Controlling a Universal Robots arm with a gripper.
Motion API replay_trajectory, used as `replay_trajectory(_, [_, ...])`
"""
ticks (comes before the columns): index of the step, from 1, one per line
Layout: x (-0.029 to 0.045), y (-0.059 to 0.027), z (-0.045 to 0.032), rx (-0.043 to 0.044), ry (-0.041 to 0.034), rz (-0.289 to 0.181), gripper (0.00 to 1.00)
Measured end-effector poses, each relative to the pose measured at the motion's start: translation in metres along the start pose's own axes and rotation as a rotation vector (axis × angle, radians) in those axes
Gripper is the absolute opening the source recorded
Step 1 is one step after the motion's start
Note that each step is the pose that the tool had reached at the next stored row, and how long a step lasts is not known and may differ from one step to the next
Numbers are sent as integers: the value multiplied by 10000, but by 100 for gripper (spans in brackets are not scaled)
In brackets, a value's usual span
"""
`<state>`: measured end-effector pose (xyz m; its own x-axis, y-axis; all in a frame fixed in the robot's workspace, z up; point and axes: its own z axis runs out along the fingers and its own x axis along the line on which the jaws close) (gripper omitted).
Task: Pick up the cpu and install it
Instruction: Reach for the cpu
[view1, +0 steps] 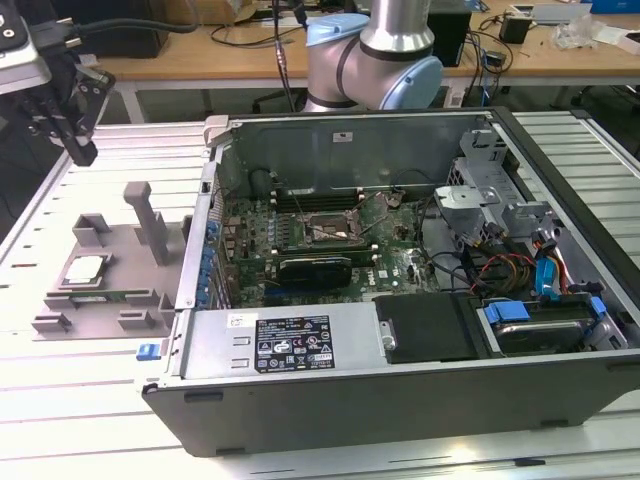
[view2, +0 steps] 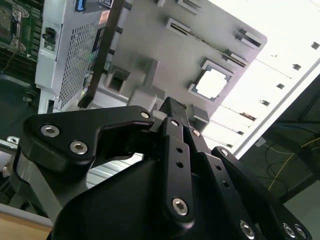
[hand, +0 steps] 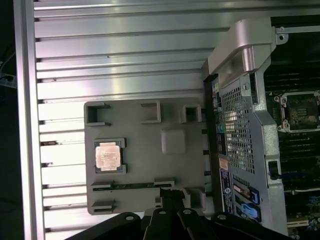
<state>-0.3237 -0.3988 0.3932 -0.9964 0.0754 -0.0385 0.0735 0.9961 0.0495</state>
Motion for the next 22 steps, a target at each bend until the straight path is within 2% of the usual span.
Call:
replay_trajectory(6, [185, -14, -8, -1, -15, -1, 11])
replay_trajectory(9, [302, -23, 8, -2, -16, 0, 11])
replay_trajectory(15, [320, -32, 168, 0, -14, -1, 11])
replay_trajectory(22, [343, -19, 319, 0, -15, -1, 11])
